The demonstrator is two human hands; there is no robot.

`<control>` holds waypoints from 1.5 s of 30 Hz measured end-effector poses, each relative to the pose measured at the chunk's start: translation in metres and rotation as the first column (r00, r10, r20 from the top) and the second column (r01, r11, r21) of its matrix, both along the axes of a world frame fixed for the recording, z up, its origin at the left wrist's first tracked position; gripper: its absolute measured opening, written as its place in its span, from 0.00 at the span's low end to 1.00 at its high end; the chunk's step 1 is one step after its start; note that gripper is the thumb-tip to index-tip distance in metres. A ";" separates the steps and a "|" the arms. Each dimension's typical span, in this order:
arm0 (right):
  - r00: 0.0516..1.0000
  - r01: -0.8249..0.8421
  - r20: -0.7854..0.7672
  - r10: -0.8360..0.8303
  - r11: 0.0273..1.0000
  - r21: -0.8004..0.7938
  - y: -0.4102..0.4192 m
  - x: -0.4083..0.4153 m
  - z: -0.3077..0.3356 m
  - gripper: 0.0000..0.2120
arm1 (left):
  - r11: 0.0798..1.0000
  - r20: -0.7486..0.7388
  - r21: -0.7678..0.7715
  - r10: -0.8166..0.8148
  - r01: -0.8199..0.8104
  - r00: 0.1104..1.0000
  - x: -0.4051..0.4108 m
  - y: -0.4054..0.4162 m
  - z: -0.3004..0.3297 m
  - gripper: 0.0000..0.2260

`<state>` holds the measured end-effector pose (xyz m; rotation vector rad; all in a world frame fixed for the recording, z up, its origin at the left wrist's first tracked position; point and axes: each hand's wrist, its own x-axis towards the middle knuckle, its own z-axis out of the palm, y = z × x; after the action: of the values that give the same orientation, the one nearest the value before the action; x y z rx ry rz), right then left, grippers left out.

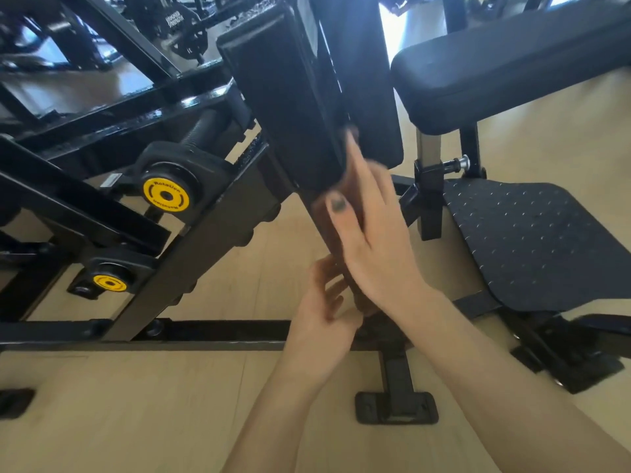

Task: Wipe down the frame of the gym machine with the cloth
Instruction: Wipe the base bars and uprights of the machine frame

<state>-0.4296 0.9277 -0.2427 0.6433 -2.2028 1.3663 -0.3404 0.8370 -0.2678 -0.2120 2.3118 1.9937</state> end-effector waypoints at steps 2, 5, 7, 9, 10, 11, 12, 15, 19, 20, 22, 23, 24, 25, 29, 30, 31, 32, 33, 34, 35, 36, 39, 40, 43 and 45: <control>0.992 0.032 -0.124 -0.033 0.999 -0.013 -0.022 -0.004 0.042 0.30 | 1.000 0.016 -0.002 0.010 -0.010 1.000 -0.001 0.000 -0.002 0.32; 0.969 0.084 -0.227 -0.097 0.994 -0.066 -0.039 -0.008 0.069 0.30 | 1.000 0.004 -0.004 0.014 -0.014 1.000 0.001 0.000 -0.004 0.33; 0.958 0.113 -0.253 -0.132 0.990 -0.090 -0.038 -0.009 0.063 0.29 | 1.000 -0.006 -0.028 0.003 -0.003 1.000 0.002 -0.001 -0.007 0.34; 0.955 0.126 -0.256 -0.150 0.986 -0.109 -0.032 -0.010 0.047 0.27 | 0.999 -0.011 -0.048 -0.004 0.004 1.000 0.000 -0.003 -0.011 0.35; 0.964 0.118 -0.227 -0.140 0.987 -0.111 -0.026 -0.010 0.035 0.27 | 0.999 -0.010 -0.053 -0.006 0.005 1.000 0.000 -0.004 -0.011 0.34; 0.979 0.105 -0.164 -0.122 0.988 -0.111 -0.019 -0.008 0.018 0.26 | 0.998 -0.015 -0.057 -0.006 0.005 1.000 -0.001 -0.003 -0.011 0.34; 0.993 0.092 -0.069 -0.100 0.989 -0.112 -0.010 -0.005 -0.003 0.24 | 0.998 -0.023 -0.061 -0.006 0.004 1.000 0.000 -0.002 -0.010 0.33; 0.980 0.101 0.183 -0.082 0.990 -0.094 0.024 0.010 -0.081 0.21 | 0.997 -0.022 -0.072 -0.005 0.004 1.000 0.001 0.003 -0.008 0.34; 0.880 0.152 0.470 -0.070 0.979 -0.139 0.050 0.027 -0.150 0.16 | 0.997 -0.007 -0.069 0.039 -0.039 0.999 -0.001 0.006 -0.013 0.35; 0.837 0.184 0.542 -0.075 0.971 -0.149 0.050 0.027 -0.151 0.13 | 0.997 -0.008 -0.064 0.051 -0.052 0.999 -0.001 0.008 -0.014 0.35; 0.789 0.249 0.609 -0.078 0.947 -0.201 0.042 0.023 -0.130 0.13 | 0.996 -0.018 -0.037 0.075 -0.076 0.997 -0.001 0.014 -0.015 0.35; 0.803 0.251 0.592 -0.066 0.939 -0.236 0.035 0.020 -0.109 0.13 | 0.996 -0.026 -0.017 0.083 -0.083 0.996 0.000 0.017 -0.015 0.34; 0.837 0.226 0.544 -0.058 0.942 -0.247 0.026 0.017 -0.085 0.13 | 0.996 -0.038 0.003 0.091 -0.091 0.995 0.000 0.020 -0.017 0.34; 0.876 0.188 0.480 -0.052 0.953 -0.239 0.017 0.014 -0.063 0.13 | 0.994 -0.048 0.022 0.106 -0.105 0.993 -0.001 0.022 -0.019 0.34; 0.957 0.110 0.287 -0.047 0.972 -0.208 0.004 0.007 -0.038 0.11 | 0.986 -0.077 0.061 0.161 -0.157 0.984 -0.001 0.029 -0.024 0.34; 0.963 0.113 0.266 -0.052 0.969 -0.220 0.009 0.006 -0.051 0.10 | 0.987 -0.083 0.050 0.159 -0.155 0.984 0.000 0.031 -0.025 0.33; 0.960 0.125 0.273 -0.058 0.965 -0.233 0.016 0.008 -0.068 0.10 | 0.988 -0.087 0.035 0.152 -0.150 0.984 0.001 0.032 -0.025 0.34; 0.948 0.146 0.312 -0.066 0.960 -0.240 0.023 0.010 -0.090 0.10 | 0.990 -0.090 0.020 0.144 -0.143 0.985 0.001 0.032 -0.025 0.34; 0.923 0.172 0.378 -0.072 0.956 -0.238 0.032 0.014 -0.114 0.11 | 0.990 -0.088 0.004 0.139 -0.139 0.986 0.001 0.031 -0.026 0.35; 0.882 0.200 0.465 -0.076 0.954 -0.224 0.041 0.020 -0.140 0.13 | 0.990 -0.084 -0.010 0.138 -0.139 0.987 0.002 0.031 -0.027 0.36; 0.829 0.235 0.552 -0.087 0.951 -0.203 0.051 0.026 -0.164 0.14 | 0.990 -0.079 -0.019 0.141 -0.143 0.987 0.001 0.032 -0.028 0.37; 0.784 0.273 0.608 -0.122 0.948 -0.161 0.060 0.030 -0.189 0.15 | 0.988 -0.076 -0.021 0.148 -0.150 0.986 0.002 0.033 -0.028 0.38; 0.736 0.362 0.619 -0.274 0.932 -0.017 0.073 0.035 -0.232 0.16 | 0.986 -0.081 -0.010 0.165 -0.167 0.983 0.003 0.036 -0.026 0.37; 0.727 0.395 0.610 -0.315 0.919 0.005 0.072 0.034 -0.235 0.16 | 0.986 -0.085 -0.010 0.162 -0.164 0.983 0.002 0.037 -0.026 0.37; 0.684 0.468 0.618 -0.388 0.883 0.036 0.062 0.036 -0.231 0.20 | 0.987 -0.076 -0.025 0.157 -0.160 0.985 0.004 0.036 -0.027 0.39; 0.639 0.504 0.586 -0.497 0.847 0.169 0.064 0.046 -0.229 0.25 | 0.988 -0.073 -0.027 0.150 -0.152 0.986 0.005 0.036 -0.027 0.39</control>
<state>-0.3837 0.9920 -0.4718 -0.5088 -2.5650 1.3831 -0.3354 0.8725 -0.2947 -0.3339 2.4417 2.0652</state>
